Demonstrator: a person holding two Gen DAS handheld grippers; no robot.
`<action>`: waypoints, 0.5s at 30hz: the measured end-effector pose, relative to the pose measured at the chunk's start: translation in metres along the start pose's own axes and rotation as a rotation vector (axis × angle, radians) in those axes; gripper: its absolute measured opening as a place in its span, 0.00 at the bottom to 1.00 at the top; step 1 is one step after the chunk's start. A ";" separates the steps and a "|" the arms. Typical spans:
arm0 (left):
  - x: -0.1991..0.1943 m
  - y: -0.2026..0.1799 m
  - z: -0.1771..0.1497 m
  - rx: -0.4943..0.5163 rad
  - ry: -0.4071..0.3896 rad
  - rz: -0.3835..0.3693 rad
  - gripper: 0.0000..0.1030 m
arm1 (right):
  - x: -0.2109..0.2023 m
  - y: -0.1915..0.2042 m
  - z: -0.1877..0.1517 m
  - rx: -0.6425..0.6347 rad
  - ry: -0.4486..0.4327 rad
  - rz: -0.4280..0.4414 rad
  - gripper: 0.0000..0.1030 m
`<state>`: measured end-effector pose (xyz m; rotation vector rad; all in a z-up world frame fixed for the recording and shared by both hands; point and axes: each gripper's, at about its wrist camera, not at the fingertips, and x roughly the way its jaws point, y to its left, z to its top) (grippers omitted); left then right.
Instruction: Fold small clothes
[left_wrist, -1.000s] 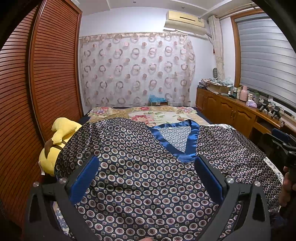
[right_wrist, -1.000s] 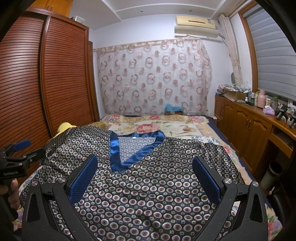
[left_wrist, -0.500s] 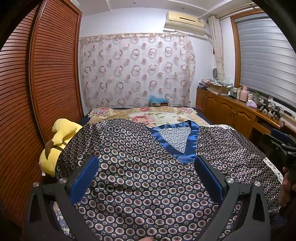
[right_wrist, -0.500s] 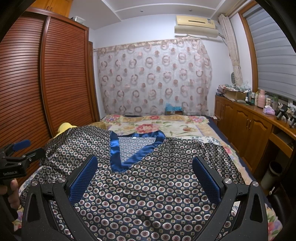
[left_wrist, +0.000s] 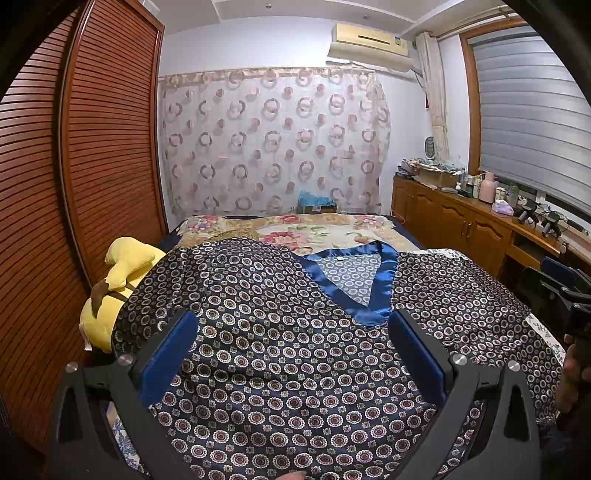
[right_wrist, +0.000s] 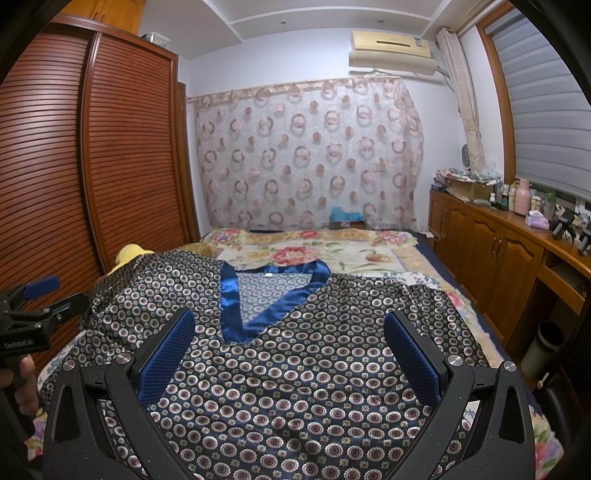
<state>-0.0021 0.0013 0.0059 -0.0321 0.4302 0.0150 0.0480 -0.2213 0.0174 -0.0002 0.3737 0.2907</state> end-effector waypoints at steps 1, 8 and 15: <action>-0.001 0.000 0.001 0.000 0.000 0.001 1.00 | 0.000 0.000 0.000 0.000 0.001 0.000 1.00; -0.002 0.000 0.002 0.001 0.000 0.002 1.00 | 0.000 0.000 0.000 0.000 0.000 0.001 1.00; -0.002 0.000 0.002 0.001 0.000 0.002 1.00 | 0.000 0.000 0.000 0.001 0.000 0.001 1.00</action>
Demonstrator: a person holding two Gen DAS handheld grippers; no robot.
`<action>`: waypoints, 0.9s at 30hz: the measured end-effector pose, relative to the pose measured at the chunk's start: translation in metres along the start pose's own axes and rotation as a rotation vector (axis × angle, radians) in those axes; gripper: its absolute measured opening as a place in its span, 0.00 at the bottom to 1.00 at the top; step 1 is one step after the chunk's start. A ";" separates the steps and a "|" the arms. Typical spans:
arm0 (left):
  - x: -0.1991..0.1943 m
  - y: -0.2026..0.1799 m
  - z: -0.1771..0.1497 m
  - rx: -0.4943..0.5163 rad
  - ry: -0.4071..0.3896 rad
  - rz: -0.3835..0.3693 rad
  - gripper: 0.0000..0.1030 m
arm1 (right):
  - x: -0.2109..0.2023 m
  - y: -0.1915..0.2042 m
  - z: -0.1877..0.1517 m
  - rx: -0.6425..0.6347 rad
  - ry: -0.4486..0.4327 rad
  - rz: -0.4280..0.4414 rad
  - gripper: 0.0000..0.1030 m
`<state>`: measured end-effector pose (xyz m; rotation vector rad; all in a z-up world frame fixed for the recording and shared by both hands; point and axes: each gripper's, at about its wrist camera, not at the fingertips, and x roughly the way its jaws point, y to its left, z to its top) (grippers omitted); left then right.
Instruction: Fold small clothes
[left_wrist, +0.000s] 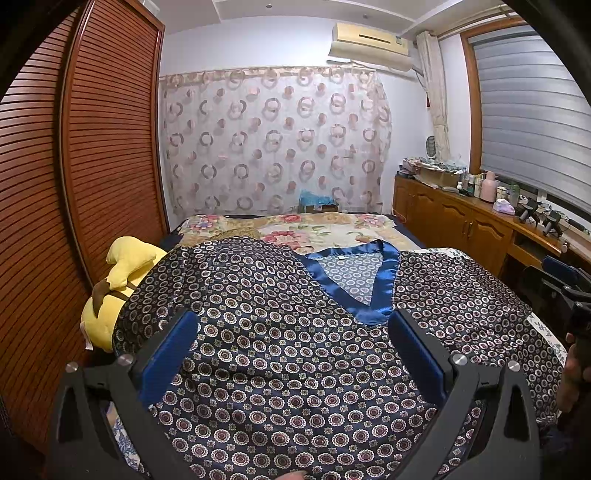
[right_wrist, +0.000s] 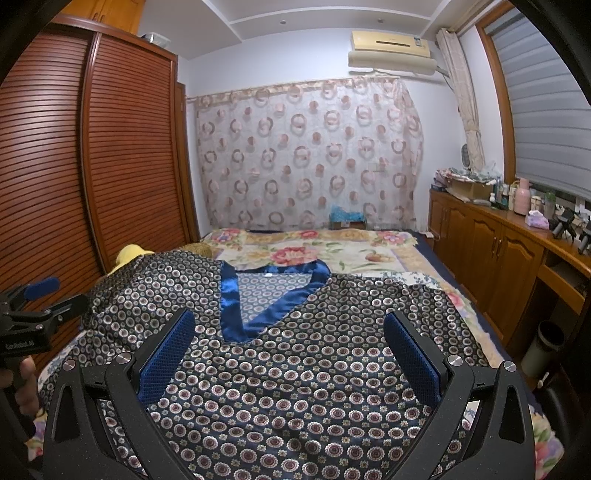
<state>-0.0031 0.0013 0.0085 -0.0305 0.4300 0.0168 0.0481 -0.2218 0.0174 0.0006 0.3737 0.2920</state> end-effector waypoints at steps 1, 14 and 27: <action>0.000 0.001 0.001 0.000 0.000 0.000 1.00 | 0.000 0.000 0.000 0.000 0.000 0.000 1.00; -0.004 0.001 0.001 0.003 0.001 0.007 1.00 | -0.001 0.000 0.000 0.000 -0.001 0.000 1.00; 0.018 0.019 -0.022 0.002 0.089 0.015 1.00 | 0.016 0.008 -0.008 -0.013 0.051 0.031 1.00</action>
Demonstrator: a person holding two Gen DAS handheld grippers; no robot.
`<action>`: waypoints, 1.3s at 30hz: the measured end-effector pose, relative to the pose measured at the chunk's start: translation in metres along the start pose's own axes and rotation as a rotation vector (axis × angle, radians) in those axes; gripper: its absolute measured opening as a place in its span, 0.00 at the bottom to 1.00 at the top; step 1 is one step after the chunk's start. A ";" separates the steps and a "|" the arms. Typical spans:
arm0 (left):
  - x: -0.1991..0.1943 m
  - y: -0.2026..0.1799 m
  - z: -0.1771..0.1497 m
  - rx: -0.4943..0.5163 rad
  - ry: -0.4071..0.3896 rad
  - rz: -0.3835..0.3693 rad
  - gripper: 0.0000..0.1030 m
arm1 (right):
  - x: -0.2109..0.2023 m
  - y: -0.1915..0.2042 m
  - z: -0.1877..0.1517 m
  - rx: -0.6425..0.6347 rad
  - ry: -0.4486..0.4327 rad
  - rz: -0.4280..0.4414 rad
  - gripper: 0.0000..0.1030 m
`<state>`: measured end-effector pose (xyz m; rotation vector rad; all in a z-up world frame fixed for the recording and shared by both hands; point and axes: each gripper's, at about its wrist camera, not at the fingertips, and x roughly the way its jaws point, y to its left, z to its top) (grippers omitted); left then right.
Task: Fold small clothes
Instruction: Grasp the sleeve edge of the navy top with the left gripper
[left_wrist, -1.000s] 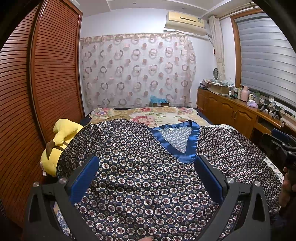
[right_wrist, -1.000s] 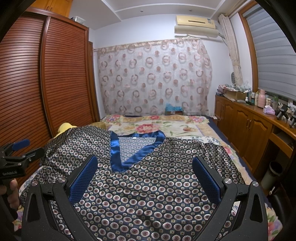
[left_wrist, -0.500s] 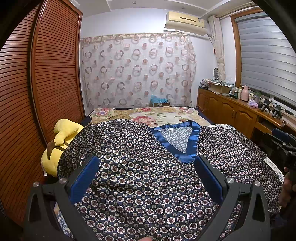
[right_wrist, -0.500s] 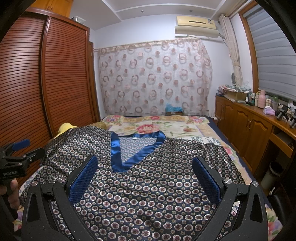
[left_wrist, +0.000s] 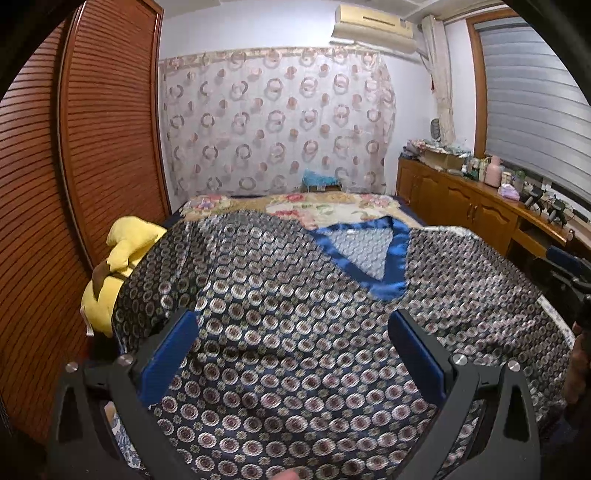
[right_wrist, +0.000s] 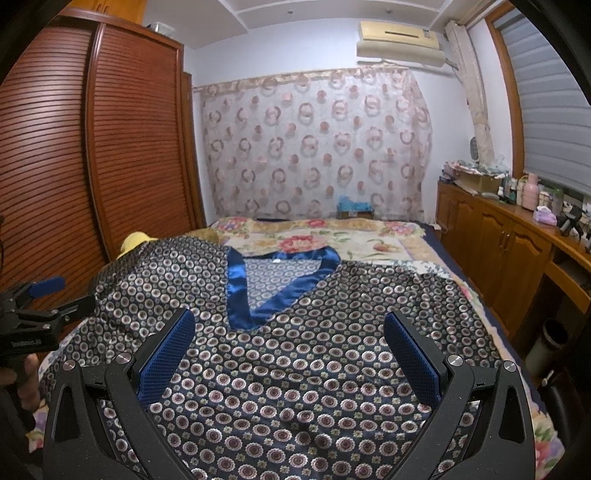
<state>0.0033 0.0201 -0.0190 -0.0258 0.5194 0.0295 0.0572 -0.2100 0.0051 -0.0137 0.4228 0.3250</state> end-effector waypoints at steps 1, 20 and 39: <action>0.002 0.002 -0.003 0.001 0.008 0.002 1.00 | 0.003 0.001 -0.002 -0.004 0.008 0.005 1.00; 0.027 0.093 -0.032 -0.075 0.110 0.001 0.96 | 0.064 0.040 -0.016 -0.093 0.148 0.152 1.00; 0.085 0.172 -0.039 -0.075 0.286 0.032 0.62 | 0.088 0.082 -0.016 -0.197 0.199 0.240 1.00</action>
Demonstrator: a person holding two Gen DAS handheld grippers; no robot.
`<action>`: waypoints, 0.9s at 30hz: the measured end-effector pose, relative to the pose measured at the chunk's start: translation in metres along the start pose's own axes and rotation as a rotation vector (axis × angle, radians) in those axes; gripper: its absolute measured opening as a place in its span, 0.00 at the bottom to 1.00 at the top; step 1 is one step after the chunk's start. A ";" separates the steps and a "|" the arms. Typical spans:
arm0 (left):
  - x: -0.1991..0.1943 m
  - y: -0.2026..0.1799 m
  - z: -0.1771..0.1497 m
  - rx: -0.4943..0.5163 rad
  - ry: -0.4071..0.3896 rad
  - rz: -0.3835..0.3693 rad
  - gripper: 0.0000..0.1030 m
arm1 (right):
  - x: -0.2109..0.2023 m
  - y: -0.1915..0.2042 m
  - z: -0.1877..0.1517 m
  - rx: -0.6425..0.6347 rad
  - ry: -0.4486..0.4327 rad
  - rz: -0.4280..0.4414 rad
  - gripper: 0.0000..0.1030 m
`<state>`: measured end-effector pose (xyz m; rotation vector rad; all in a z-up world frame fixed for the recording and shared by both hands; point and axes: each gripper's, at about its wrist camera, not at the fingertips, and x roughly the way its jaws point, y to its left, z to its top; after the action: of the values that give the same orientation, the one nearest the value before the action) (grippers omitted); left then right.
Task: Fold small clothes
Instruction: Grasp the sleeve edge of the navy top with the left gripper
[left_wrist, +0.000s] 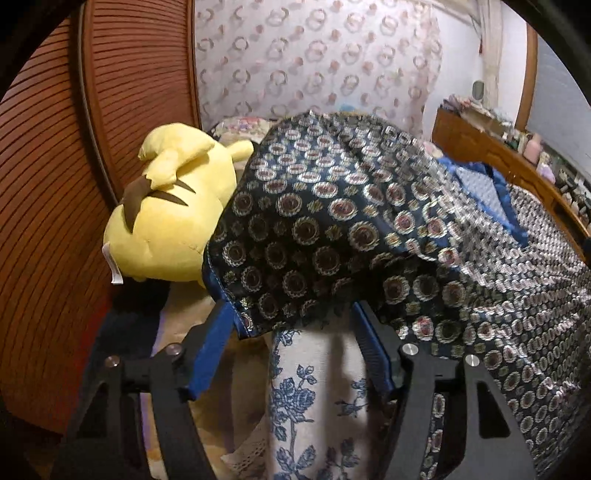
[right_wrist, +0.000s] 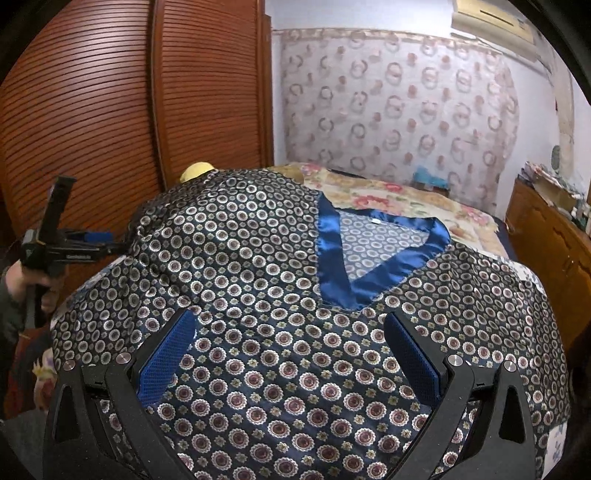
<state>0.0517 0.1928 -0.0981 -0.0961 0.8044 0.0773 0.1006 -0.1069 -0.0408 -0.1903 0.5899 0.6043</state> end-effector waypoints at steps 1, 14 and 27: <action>0.002 0.000 0.000 0.005 0.005 -0.001 0.58 | 0.001 0.001 0.000 -0.003 0.000 0.003 1.00; -0.001 0.007 0.016 0.024 -0.059 0.040 0.00 | 0.008 0.006 -0.003 -0.016 0.028 0.028 1.00; -0.052 -0.063 0.086 0.153 -0.230 -0.081 0.00 | 0.000 -0.012 -0.005 0.027 0.015 0.016 1.00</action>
<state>0.0833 0.1380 0.0023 0.0248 0.5736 -0.0496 0.1049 -0.1186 -0.0448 -0.1650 0.6138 0.6110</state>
